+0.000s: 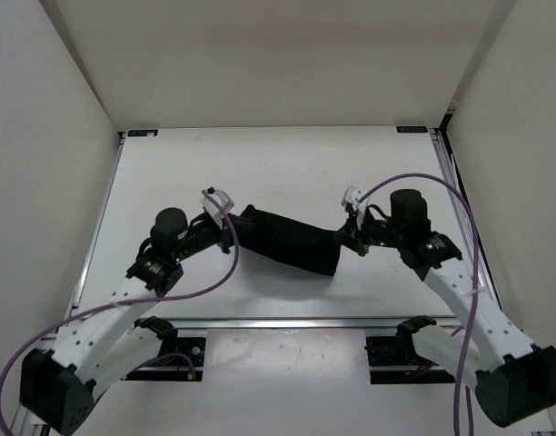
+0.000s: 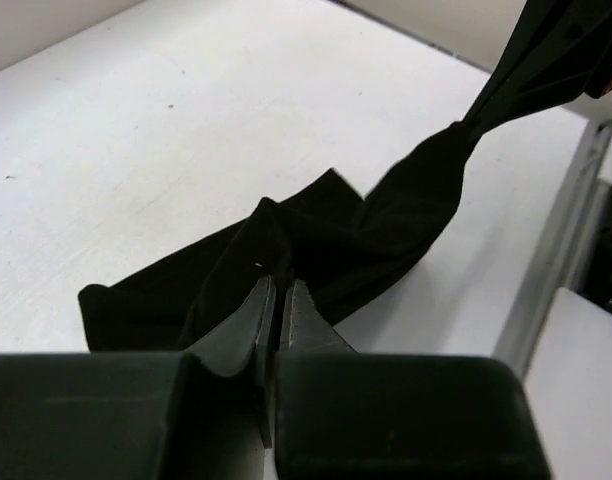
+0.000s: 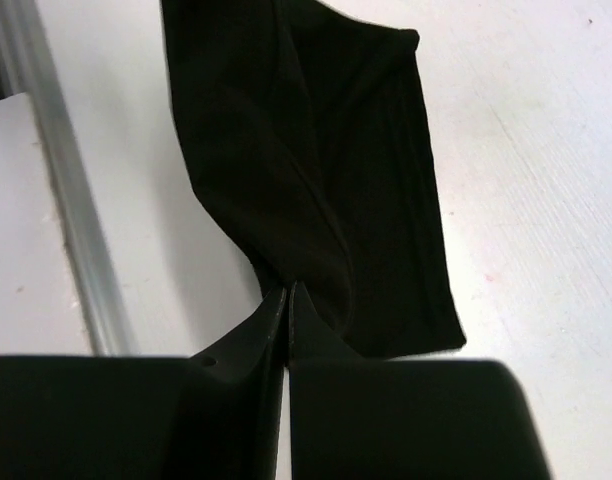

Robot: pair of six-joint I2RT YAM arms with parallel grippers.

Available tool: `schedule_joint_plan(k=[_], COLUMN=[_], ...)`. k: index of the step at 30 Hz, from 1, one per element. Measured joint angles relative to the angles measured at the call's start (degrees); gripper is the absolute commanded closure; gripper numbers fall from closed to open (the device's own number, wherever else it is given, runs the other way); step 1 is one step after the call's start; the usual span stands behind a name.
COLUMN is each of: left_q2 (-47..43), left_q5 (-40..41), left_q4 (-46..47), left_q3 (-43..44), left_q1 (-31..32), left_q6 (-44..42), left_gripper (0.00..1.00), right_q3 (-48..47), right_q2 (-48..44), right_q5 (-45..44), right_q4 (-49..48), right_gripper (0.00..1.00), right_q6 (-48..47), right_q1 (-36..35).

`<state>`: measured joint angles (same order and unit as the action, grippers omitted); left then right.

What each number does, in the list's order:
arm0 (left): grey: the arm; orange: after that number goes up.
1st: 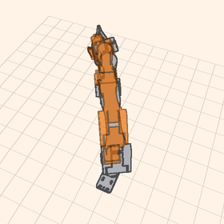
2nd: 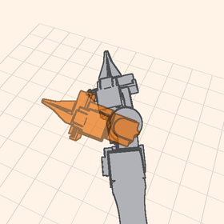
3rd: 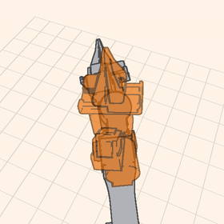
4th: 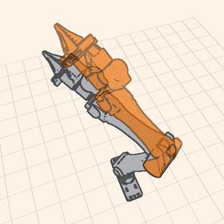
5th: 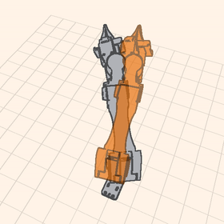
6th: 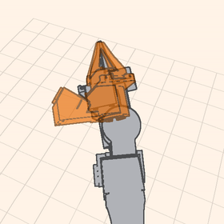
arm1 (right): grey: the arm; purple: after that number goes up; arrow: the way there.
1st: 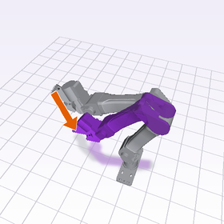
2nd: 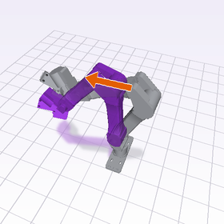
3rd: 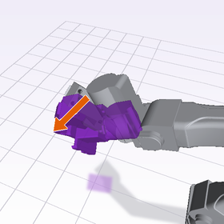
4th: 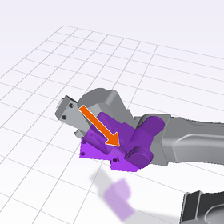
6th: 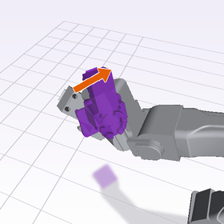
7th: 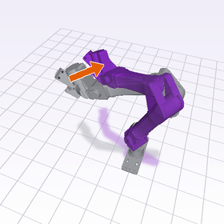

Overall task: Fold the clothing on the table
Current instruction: Fold the skirt

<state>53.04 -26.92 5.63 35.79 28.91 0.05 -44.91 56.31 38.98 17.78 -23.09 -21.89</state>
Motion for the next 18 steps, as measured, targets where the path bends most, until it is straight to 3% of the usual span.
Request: schedule_joint_plan(k=[9,13,18], left_q2=[-21.55,-24.87,-25.51], left_q5=[-1.25,-2.64,-4.35], left_q4=[-5.25,-8.24,-11.56], left_q3=[-9.35,-12.50,-13.81], left_q1=[-1.70,-3.91,-7.37], left_q6=[9.25,11.50,13.68], left_gripper=[1.00,1.00,1.00], right_q3=[8.11,12.31,13.11], right_q2=[-14.56,-16.50,-16.00], right_q5=[0.46,1.11,0.63], right_q4=[7.15,8.63,8.68], right_gripper=[1.00,1.00,1.00], right_q6=[2.05,3.56,5.40], right_q1=[-1.66,0.96,-0.83])
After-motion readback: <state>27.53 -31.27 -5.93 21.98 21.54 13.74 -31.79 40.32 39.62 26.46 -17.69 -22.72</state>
